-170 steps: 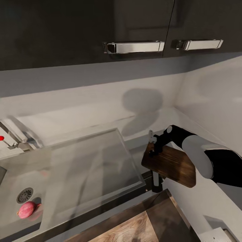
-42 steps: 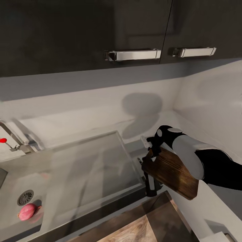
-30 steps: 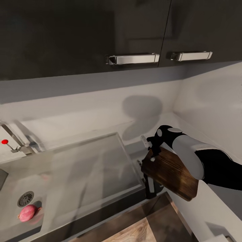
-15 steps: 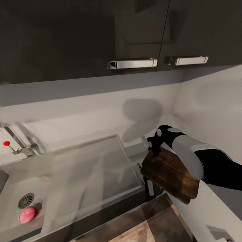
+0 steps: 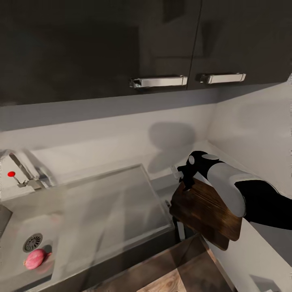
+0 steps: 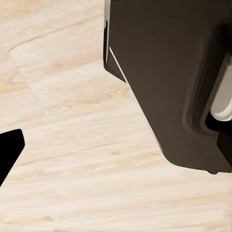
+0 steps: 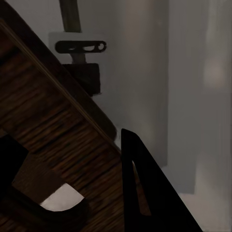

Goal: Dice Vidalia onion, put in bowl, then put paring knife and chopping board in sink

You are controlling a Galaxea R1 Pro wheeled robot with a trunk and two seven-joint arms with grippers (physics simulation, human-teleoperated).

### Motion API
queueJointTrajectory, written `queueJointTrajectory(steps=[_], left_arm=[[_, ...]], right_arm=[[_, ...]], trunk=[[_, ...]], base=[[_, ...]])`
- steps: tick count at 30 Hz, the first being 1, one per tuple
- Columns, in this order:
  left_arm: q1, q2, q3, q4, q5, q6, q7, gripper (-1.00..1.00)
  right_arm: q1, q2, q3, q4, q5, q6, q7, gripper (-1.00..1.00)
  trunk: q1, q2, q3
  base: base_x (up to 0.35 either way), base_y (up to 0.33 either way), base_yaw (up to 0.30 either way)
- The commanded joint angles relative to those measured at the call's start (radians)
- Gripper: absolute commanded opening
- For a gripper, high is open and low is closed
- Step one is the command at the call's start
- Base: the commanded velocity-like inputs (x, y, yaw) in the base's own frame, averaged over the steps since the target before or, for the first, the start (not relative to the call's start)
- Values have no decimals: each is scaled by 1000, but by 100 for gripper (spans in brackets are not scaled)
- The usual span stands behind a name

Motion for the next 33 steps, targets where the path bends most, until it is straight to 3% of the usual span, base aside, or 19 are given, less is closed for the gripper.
queueJointTrajectory(steps=[1,14,26,30,33], left_arm=[[-1,0,2,2,6,-5,-2,100],[-1,1,2,2,6,-5,-2,100],[-1,1,2,2,6,-5,-2,100],[-1,1,2,2,6,-5,-2,100],[-1,1,2,2,6,-5,-2,100]], right_arm=[[-1,1,8,-1,-3,-5,2,-100],[-1,11,6,-2,-5,-3,2,-100],[-1,11,-1,-47,-17,74,4,-100],[-1,10,-3,-86,-94,108,4,-100],[-1,8,-3,-106,-175,135,6,-100]], trunk=[[0,-2,0],[0,-2,21],[0,-2,40],[0,-2,46],[0,-2,51]], base=[[-185,35,0],[-258,151,0],[-244,235,-20],[-243,237,-62],[-244,237,-66]])
